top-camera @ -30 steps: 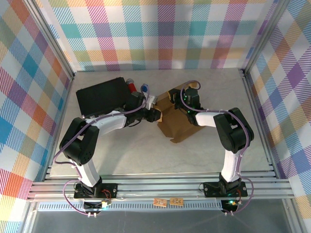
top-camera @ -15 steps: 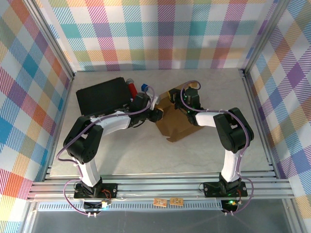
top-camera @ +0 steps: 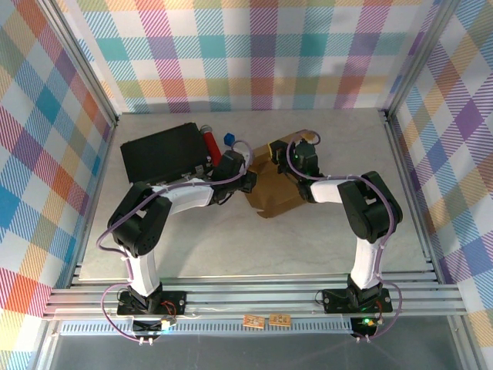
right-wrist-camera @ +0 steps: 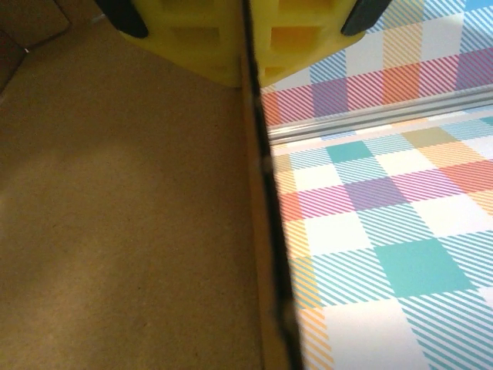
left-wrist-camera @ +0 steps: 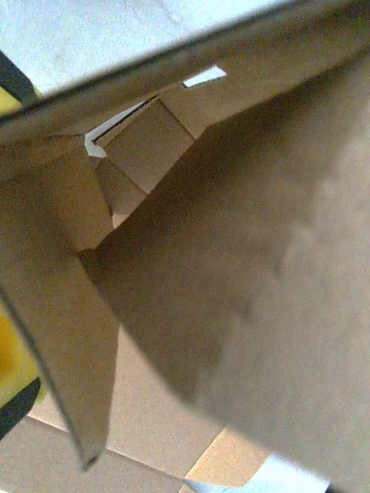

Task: Fold the paper box

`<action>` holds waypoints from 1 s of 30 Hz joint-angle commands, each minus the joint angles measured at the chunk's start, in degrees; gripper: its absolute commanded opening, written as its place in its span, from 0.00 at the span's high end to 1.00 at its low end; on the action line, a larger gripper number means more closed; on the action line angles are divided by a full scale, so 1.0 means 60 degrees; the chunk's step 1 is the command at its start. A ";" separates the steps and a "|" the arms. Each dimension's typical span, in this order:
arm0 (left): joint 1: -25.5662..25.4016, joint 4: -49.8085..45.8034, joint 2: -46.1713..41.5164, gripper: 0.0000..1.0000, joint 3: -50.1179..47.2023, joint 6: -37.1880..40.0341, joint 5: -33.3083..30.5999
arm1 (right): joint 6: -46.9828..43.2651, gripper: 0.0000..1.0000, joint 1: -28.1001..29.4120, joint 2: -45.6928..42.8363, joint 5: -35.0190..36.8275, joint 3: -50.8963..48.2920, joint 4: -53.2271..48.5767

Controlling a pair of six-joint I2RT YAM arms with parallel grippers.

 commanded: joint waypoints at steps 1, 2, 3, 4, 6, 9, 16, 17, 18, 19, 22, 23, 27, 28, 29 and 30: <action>0.0066 0.0755 0.0389 0.79 0.0070 -0.0284 -0.0906 | 0.0309 1.00 0.0119 0.0575 -0.0595 -0.0570 0.0344; 0.0066 0.0769 0.0413 0.80 0.0109 -0.0284 -0.0983 | 0.0366 1.00 0.0119 0.0611 -0.0595 -0.0590 0.0411; 0.0068 0.0838 0.0456 0.81 0.0131 -0.0284 -0.1042 | 0.0393 1.00 0.0119 0.0615 -0.0585 -0.0593 0.0402; 0.0066 0.0884 0.0492 0.81 0.0171 -0.0259 -0.1073 | 0.0375 1.00 0.0119 0.0602 -0.0594 -0.0571 0.0339; 0.0066 0.0874 0.0592 0.83 0.0309 -0.0198 -0.1097 | 0.0376 1.00 0.0120 0.0586 -0.0624 -0.0425 0.0083; 0.0070 0.0947 0.0763 0.83 0.0528 -0.0160 -0.1083 | 0.0324 1.00 0.0119 0.0613 -0.0696 -0.0086 -0.0336; 0.0132 0.1122 0.0912 0.85 0.0949 -0.0164 -0.1066 | -0.0207 1.00 0.0218 0.0833 -0.0645 0.0497 -0.1049; 0.0179 0.1123 0.0901 0.85 0.1008 -0.0236 -0.1036 | -0.0166 1.00 0.0222 0.0943 -0.0625 0.0522 -0.0935; 0.0222 0.1109 0.0899 0.85 0.1028 -0.0275 -0.1069 | -0.0085 1.00 0.0222 0.1074 -0.0601 0.0553 -0.0699; 0.0290 0.1115 0.0827 0.83 0.1025 -0.0345 -0.1110 | 0.0038 1.00 0.0207 0.1162 -0.0522 0.0549 -0.0501; 0.0550 0.1165 0.0549 0.77 0.0938 -0.0587 -0.1067 | 0.0242 1.00 0.0192 0.1079 -0.0233 0.0646 -0.0787; 0.0665 0.1181 0.0483 0.76 0.0928 -0.0642 -0.0937 | 0.0256 1.00 0.0192 0.0952 -0.0173 0.0770 -0.1226; 0.1008 0.1021 0.0517 0.85 0.1059 -0.0665 -0.0200 | 0.0130 0.98 0.0215 0.0675 -0.0214 0.1647 -0.3384; 0.1072 0.0992 0.0556 0.88 0.1103 -0.0665 -0.0005 | 0.0116 0.98 0.0229 0.0659 -0.0189 0.1839 -0.3737; 0.1102 0.0965 0.0588 0.90 0.1131 -0.0651 0.0182 | 0.0115 0.96 0.0236 0.0666 -0.0149 0.1990 -0.3937; 0.1125 0.0947 0.0606 0.91 0.1162 -0.0636 0.0297 | 0.0140 0.95 0.0236 0.0686 -0.0128 0.2105 -0.4084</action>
